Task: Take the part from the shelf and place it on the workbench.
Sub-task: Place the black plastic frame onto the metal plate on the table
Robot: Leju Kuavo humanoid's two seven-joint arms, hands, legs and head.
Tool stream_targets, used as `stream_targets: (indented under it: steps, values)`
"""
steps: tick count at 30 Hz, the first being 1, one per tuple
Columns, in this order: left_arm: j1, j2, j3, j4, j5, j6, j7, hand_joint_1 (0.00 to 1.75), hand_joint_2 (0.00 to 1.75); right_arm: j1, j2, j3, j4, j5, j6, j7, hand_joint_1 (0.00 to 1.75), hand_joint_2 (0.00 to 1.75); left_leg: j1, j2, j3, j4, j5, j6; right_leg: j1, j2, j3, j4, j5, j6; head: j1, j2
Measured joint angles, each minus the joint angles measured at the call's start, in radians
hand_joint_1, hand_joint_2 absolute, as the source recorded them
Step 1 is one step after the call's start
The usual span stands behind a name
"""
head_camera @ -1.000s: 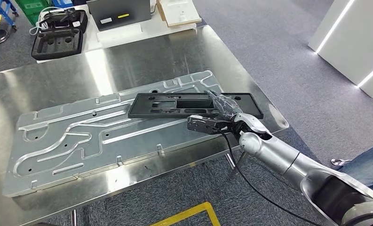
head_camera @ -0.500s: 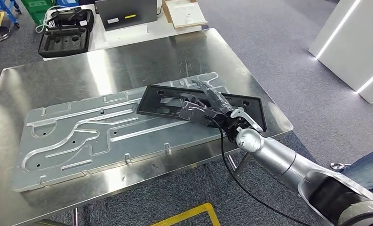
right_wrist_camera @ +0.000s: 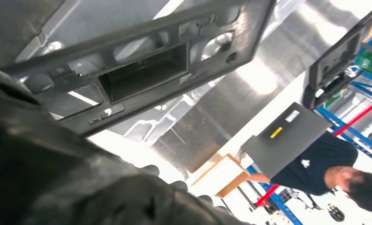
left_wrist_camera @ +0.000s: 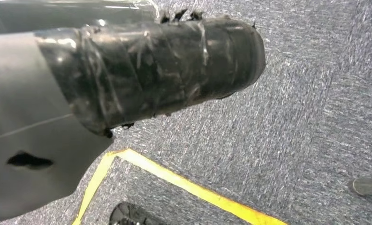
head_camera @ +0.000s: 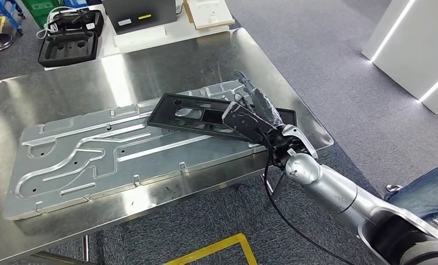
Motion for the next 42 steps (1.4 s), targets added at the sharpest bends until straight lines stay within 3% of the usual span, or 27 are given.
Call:
stream_targets:
  steps: [2,4,6,8,10,11,12,13,14,16,17,18,21,23,26,27,28,30,32,33,34,37,39,42]
  values:
    - [-0.004,0.0,0.0,0.0,0.001,0.001,0.0,0.0,0.0,0.003,-0.001,-0.009,-0.02,0.0,-0.005,-0.001,0.0,0.0,-0.008,0.001,0.052,-0.093,0.02,0.012,0.0,0.0,-0.002,-0.004,0.009,0.009,0.0,0.0]
    - [-0.006,0.0,0.0,0.0,0.005,0.003,0.0,0.0,0.0,0.011,-0.003,-0.018,-0.037,-0.001,-0.018,-0.001,0.0,0.0,-0.015,0.001,0.053,-0.109,0.029,0.019,-0.002,-0.002,0.0,-0.014,0.02,0.024,0.0,0.0]
    - [-0.005,0.0,0.0,0.0,0.008,0.005,0.002,0.0,0.0,0.027,-0.006,-0.028,-0.056,-0.005,-0.033,0.006,0.0,0.0,-0.011,0.004,0.053,-0.126,0.05,0.03,-0.002,-0.003,-0.004,-0.012,0.016,0.036,0.0,0.0]
    - [-0.002,-0.001,0.0,0.0,0.011,0.008,0.005,0.0,0.0,0.043,-0.012,-0.042,-0.074,-0.008,-0.049,0.025,0.0,0.0,-0.006,0.01,0.047,-0.143,0.073,0.042,0.002,-0.003,-0.027,0.049,-0.045,0.04,0.003,0.0]
    - [-0.002,-0.002,0.0,0.0,0.015,0.01,0.006,0.0,0.0,0.06,-0.018,-0.056,-0.089,-0.004,-0.069,0.05,0.0,0.0,-0.008,0.012,0.029,-0.143,0.086,0.048,0.003,-0.003,-0.063,0.17,-0.135,0.04,0.006,0.0]
    - [-0.002,-0.002,0.0,0.0,0.017,0.012,0.007,0.0,0.0,0.071,-0.019,-0.064,-0.096,0.001,-0.084,0.062,0.0,0.0,-0.009,0.012,0.018,-0.14,0.091,0.049,0.004,-0.003,-0.071,0.221,-0.162,0.041,0.006,0.0]
    - [-0.002,-0.002,0.0,0.0,0.018,0.013,0.008,0.0,0.0,0.084,-0.02,-0.07,-0.102,0.005,-0.1,0.073,0.0,0.0,-0.01,0.012,0.009,-0.138,0.096,0.048,0.004,-0.003,-0.067,0.244,-0.169,0.042,0.005,0.0]
    - [-0.002,-0.002,0.0,0.0,0.02,0.014,0.009,0.0,0.0,0.097,-0.02,-0.078,-0.108,0.009,-0.124,0.087,0.0,0.0,-0.01,0.012,0.0,-0.133,0.099,0.047,0.003,-0.003,-0.045,0.232,-0.157,0.043,0.005,0.0]
    - [-0.002,-0.003,0.0,0.0,0.022,0.015,0.01,0.0,0.0,0.108,-0.02,-0.088,-0.114,0.013,-0.155,0.103,0.0,0.0,-0.01,0.012,-0.009,-0.127,0.102,0.046,0.002,-0.004,-0.007,0.184,-0.132,0.044,0.005,0.0]
    - [-0.002,-0.004,0.0,0.0,0.025,0.017,0.012,0.0,0.0,0.124,-0.022,-0.112,-0.127,0.023,-0.227,0.139,0.0,0.0,-0.01,0.011,-0.026,-0.11,0.104,0.042,0.003,-0.004,0.082,0.049,-0.099,0.042,0.006,0.0]
    - [-0.002,-0.005,0.0,0.0,0.026,0.017,0.013,0.0,0.0,0.133,-0.022,-0.127,-0.134,0.039,-0.264,0.157,0.0,0.0,-0.011,0.011,-0.032,-0.103,0.106,0.039,0.006,-0.004,0.111,0.004,-0.093,0.038,0.006,0.0]
    - [-0.002,-0.005,0.0,0.0,0.026,0.017,0.014,0.0,0.0,0.143,-0.022,-0.14,-0.142,0.063,-0.293,0.17,0.0,0.0,-0.013,0.01,-0.036,-0.098,0.108,0.034,0.008,-0.004,0.124,-0.021,-0.096,0.034,0.006,0.0]
    - [0.0,-0.006,0.0,0.0,0.028,0.017,0.015,0.0,0.0,0.182,-0.014,-0.177,-0.168,0.13,-0.337,0.165,0.0,0.0,-0.014,0.008,-0.04,-0.093,0.117,0.019,0.008,-0.004,0.119,-0.025,-0.087,0.017,0.005,0.0]
    - [0.0,-0.009,0.0,0.0,0.029,0.017,0.014,0.0,0.0,0.206,0.001,-0.203,-0.19,0.116,-0.338,0.122,0.0,0.0,-0.011,0.007,-0.056,-0.059,0.082,0.006,0.004,-0.006,0.11,-0.027,-0.075,0.003,0.004,0.0]
    - [0.0,-0.012,0.0,0.0,0.031,0.014,0.014,0.0,0.0,0.252,0.044,-0.265,-0.241,0.055,-0.338,0.0,0.0,0.0,-0.001,0.007,-0.107,0.104,-0.039,-0.015,0.003,-0.008,0.09,-0.027,-0.058,-0.007,0.002,0.0]
    - [0.001,-0.013,0.0,0.0,0.031,0.013,0.013,0.0,0.0,0.268,0.064,-0.288,-0.258,0.039,-0.338,-0.047,0.0,0.0,0.001,0.007,-0.116,0.153,-0.06,-0.017,0.004,-0.009,0.081,-0.026,-0.052,-0.007,0.002,0.0]
    - [0.002,-0.014,0.0,0.0,0.032,0.012,0.013,0.0,0.0,0.282,0.085,-0.309,-0.275,0.024,-0.338,-0.092,0.0,0.0,0.002,0.007,-0.111,0.171,-0.061,-0.016,0.005,-0.009,0.072,-0.024,-0.047,-0.007,0.002,0.0]
    - [0.003,-0.016,0.0,0.0,0.033,0.011,0.011,0.0,0.0,0.309,0.118,-0.338,-0.306,-0.008,-0.338,-0.162,0.0,0.0,0.0,0.006,-0.049,0.103,-0.019,-0.006,0.008,-0.008,0.058,-0.021,-0.038,-0.006,0.002,0.0]
    - [0.001,-0.017,0.0,0.0,0.035,0.011,0.01,0.0,0.0,0.334,0.147,-0.362,-0.338,-0.034,-0.338,-0.198,0.0,0.0,-0.006,0.005,0.046,-0.041,0.013,0.015,0.011,-0.008,0.052,-0.021,-0.03,-0.004,0.002,0.0]
    - [0.0,-0.017,0.0,0.0,0.036,0.011,0.009,0.0,0.0,0.344,0.16,-0.374,-0.351,-0.043,-0.338,-0.205,0.0,0.0,-0.011,0.004,0.078,-0.091,0.018,0.022,0.01,-0.009,0.051,-0.022,-0.025,0.0,0.002,0.0]
    - [-0.001,-0.017,0.0,0.0,0.038,0.011,0.009,0.0,0.0,0.354,0.174,-0.388,-0.364,-0.051,-0.338,-0.211,0.0,0.0,-0.015,0.004,0.093,-0.121,0.017,0.028,0.007,-0.009,0.05,-0.024,-0.02,0.006,0.002,0.0]
    - [-0.002,-0.018,0.0,0.0,0.042,0.011,0.008,0.0,0.0,0.39,0.215,-0.428,-0.401,-0.056,-0.338,-0.23,0.0,0.0,-0.02,0.006,0.094,-0.15,0.039,0.034,0.0,-0.009,0.048,-0.028,-0.011,0.025,0.002,0.0]
    - [-0.002,-0.02,0.0,0.0,0.044,0.011,0.009,0.0,0.0,0.414,0.238,-0.453,-0.427,-0.042,-0.338,-0.24,0.0,0.0,-0.014,0.011,0.093,-0.172,0.064,0.041,0.002,-0.006,0.033,0.012,-0.057,0.033,0.003,0.0]
    - [-0.001,-0.023,0.0,0.0,0.048,0.011,0.009,0.0,0.0,0.447,0.265,-0.483,-0.463,-0.012,-0.338,-0.241,0.0,0.0,-0.013,0.015,0.064,-0.171,0.085,0.048,0.002,-0.004,-0.017,0.175,-0.18,0.039,0.003,0.0]
